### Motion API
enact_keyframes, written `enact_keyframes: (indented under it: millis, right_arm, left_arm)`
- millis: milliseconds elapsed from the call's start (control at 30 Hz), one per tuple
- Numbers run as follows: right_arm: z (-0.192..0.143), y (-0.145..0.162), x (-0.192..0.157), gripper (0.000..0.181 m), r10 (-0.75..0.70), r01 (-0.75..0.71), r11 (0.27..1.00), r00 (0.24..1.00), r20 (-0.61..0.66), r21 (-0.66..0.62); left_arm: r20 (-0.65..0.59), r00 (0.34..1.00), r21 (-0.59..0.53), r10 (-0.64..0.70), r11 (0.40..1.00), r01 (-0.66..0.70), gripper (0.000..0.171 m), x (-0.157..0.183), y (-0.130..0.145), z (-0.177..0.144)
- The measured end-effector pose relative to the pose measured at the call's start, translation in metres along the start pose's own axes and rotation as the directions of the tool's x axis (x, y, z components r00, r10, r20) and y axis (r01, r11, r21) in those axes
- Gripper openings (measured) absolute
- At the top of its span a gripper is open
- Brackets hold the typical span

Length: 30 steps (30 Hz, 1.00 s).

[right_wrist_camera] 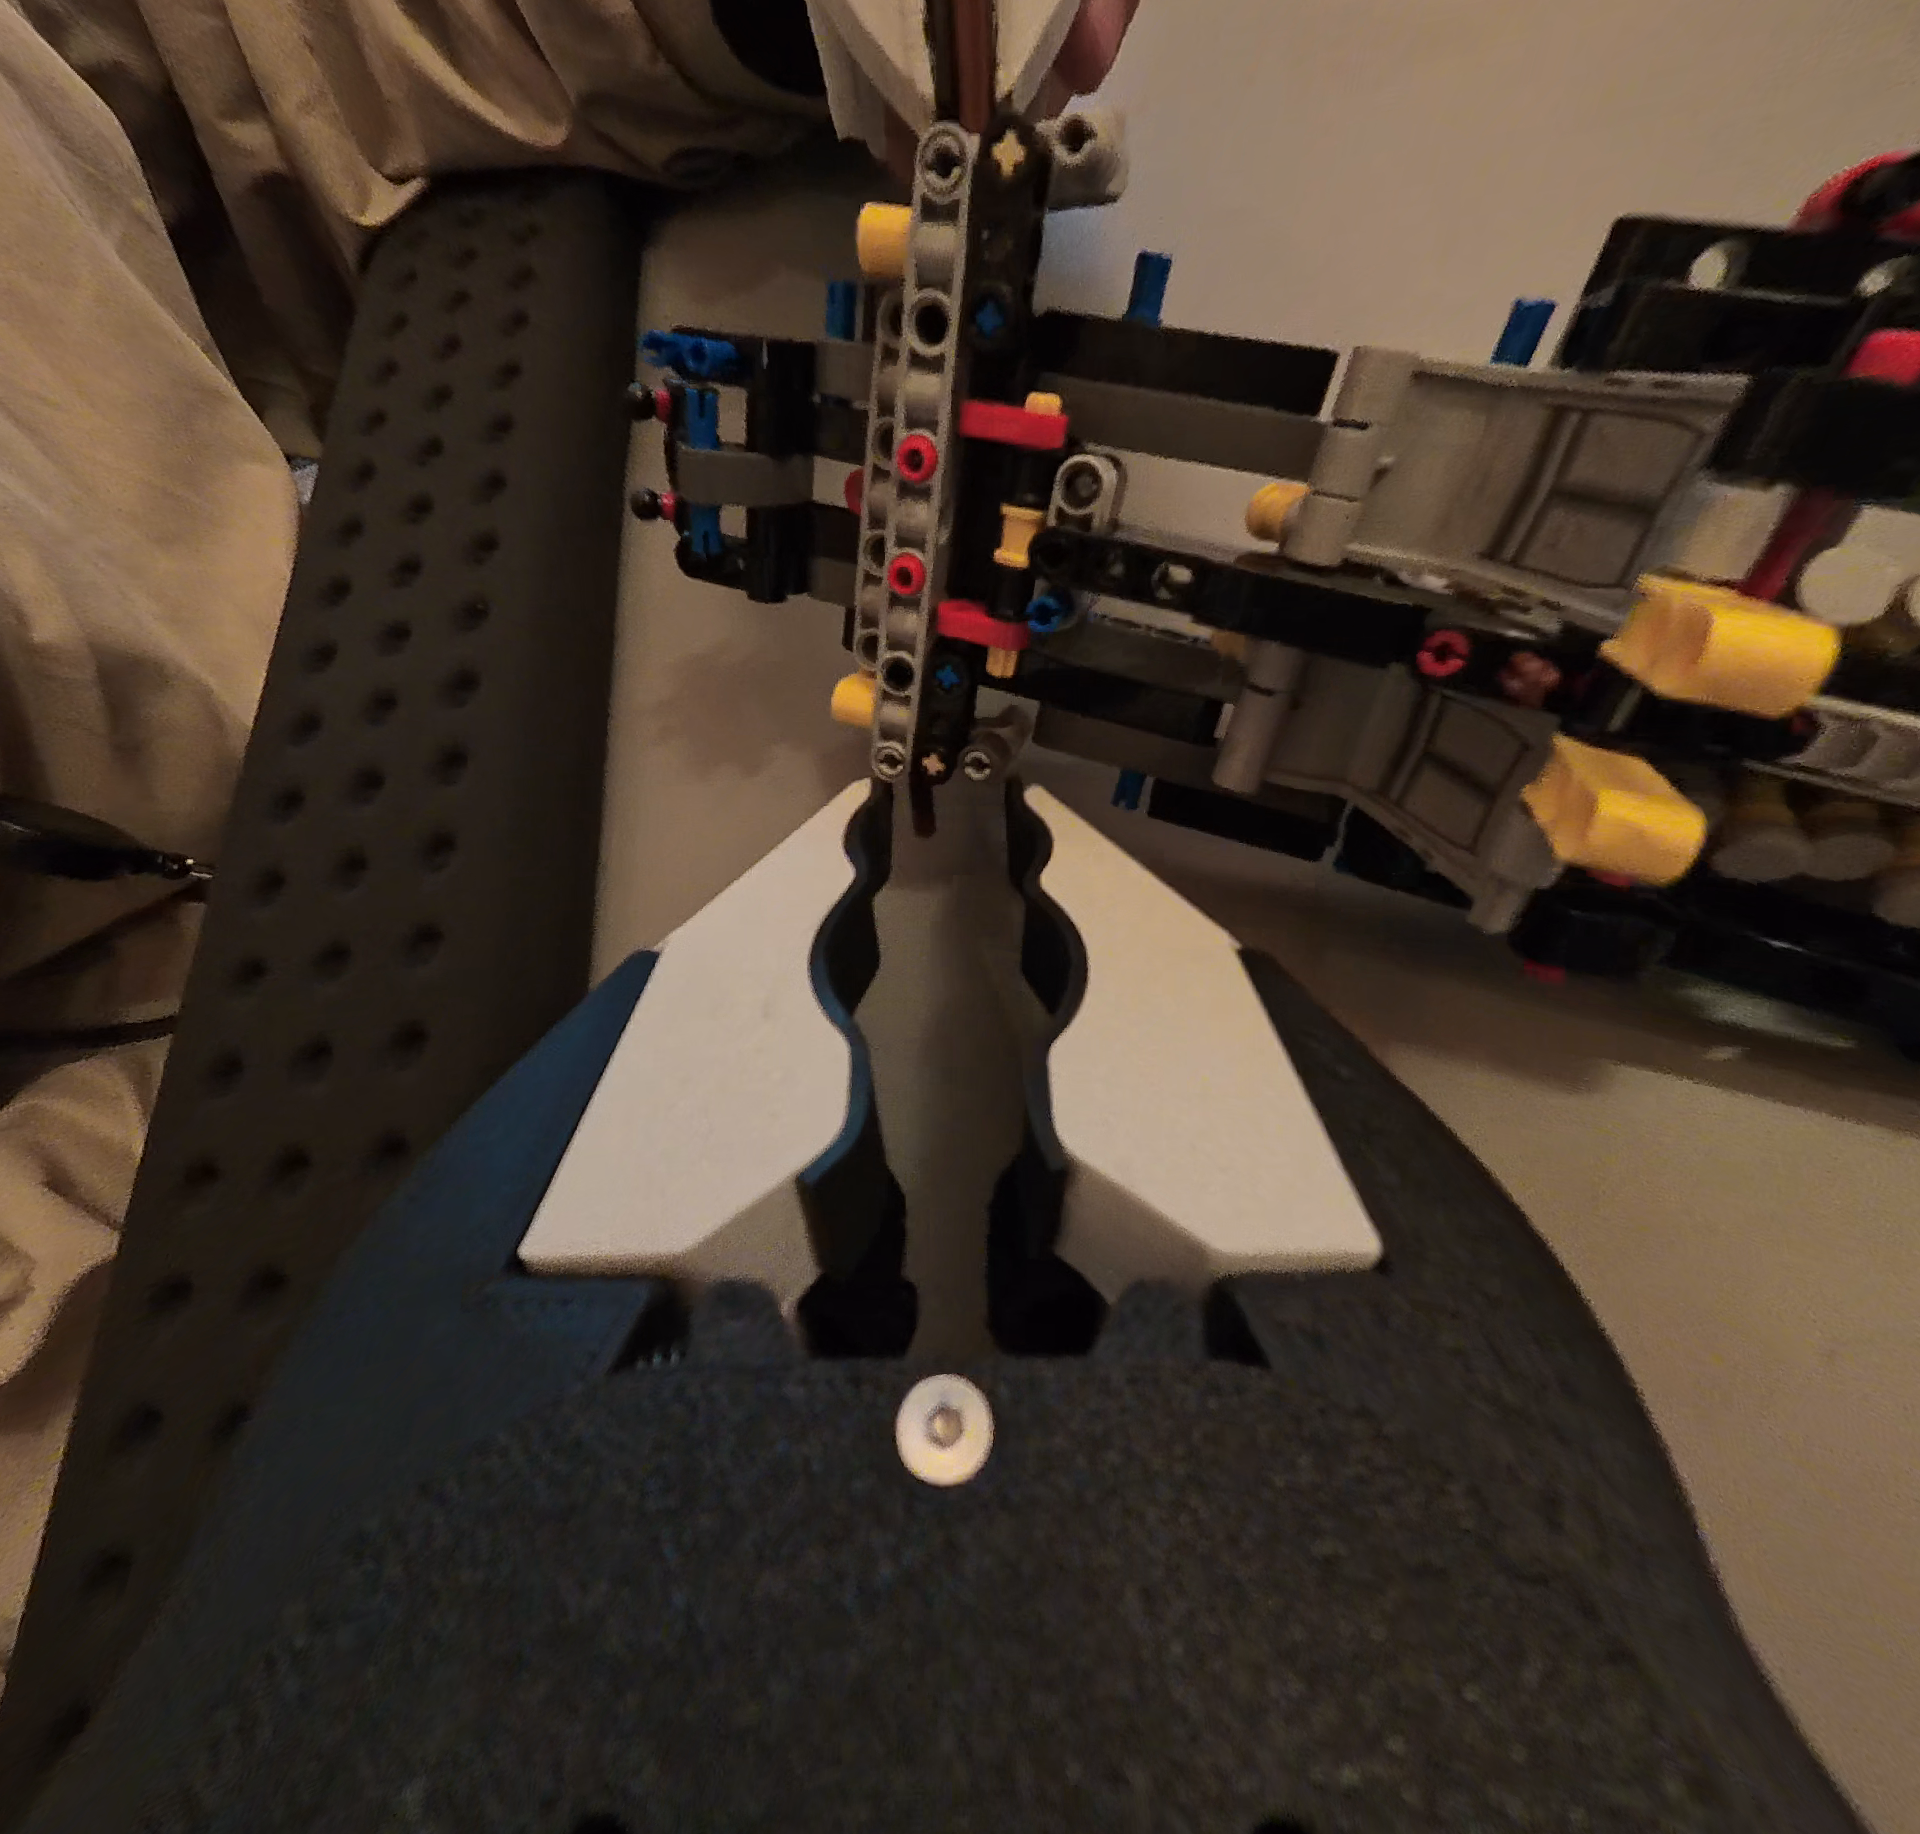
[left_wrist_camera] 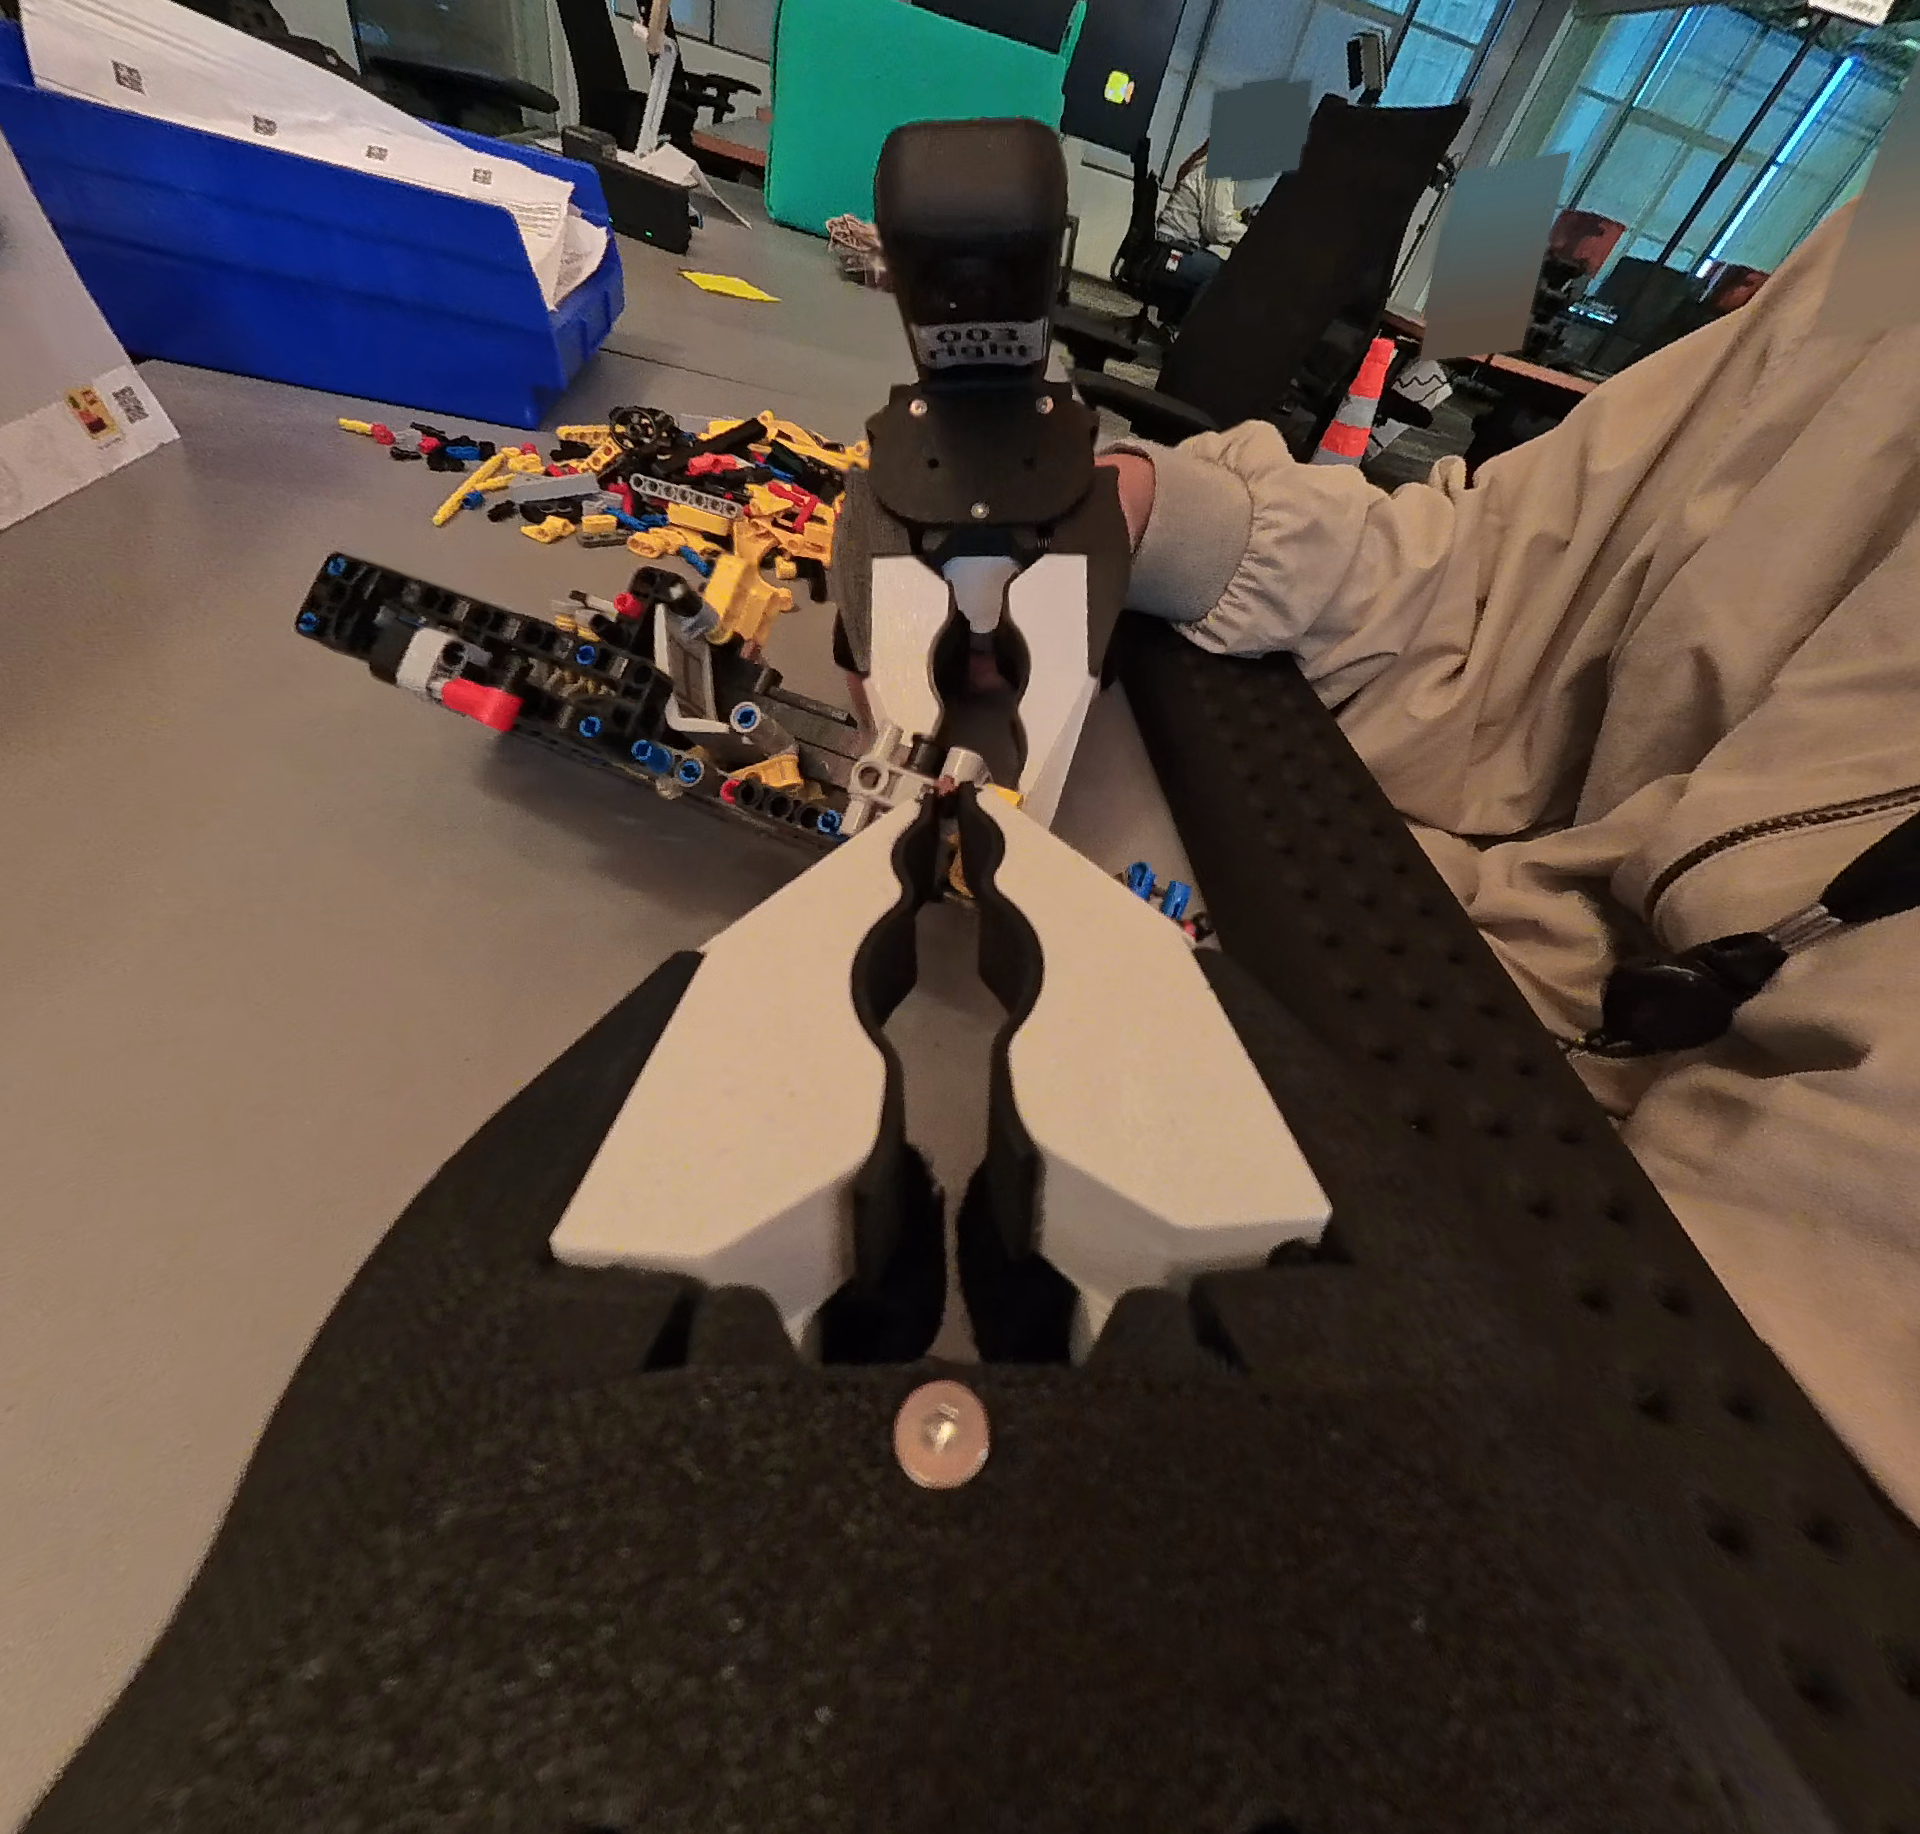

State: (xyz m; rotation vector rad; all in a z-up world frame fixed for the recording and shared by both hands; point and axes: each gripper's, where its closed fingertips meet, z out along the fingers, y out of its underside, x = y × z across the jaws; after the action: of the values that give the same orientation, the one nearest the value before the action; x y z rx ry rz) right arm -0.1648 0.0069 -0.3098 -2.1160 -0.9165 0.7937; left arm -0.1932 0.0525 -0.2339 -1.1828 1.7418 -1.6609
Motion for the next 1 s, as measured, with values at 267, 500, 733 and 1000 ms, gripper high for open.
enact_keyframes:
  millis: [267, 500, 733, 1000]
  right_arm:
    - [-0.007, -0.002, 0.013, 0.018, -0.001, 0.002, 1.000, 0.998, -0.063, 0.021]
    - [-0.017, -0.007, 0.022, 0.016, 0.007, -0.001, 0.998, 0.995, -0.103, 0.062]
    - [-0.031, -0.011, 0.052, 0.016, -0.026, 0.052, 0.996, 0.952, -0.304, 0.078]
    - [-0.041, -0.015, 0.068, 0.021, -0.017, 0.061, 0.993, 0.918, -0.395, 0.100]
  left_arm:
    - [-0.009, 1.000, -0.114, -0.024, 0.993, 0.022, 0.003, -0.005, 0.021, -0.005]
    - [-0.014, 1.000, -0.363, -0.004, 0.932, -0.001, 0.003, -0.007, 0.066, -0.012]
    - [-0.044, 0.999, -0.496, 0.007, 0.868, -0.027, 0.003, 0.007, 0.090, -0.005]
    - [-0.152, 0.986, -0.530, -0.062, 0.847, -0.028, 0.024, 0.026, 0.088, -0.045]
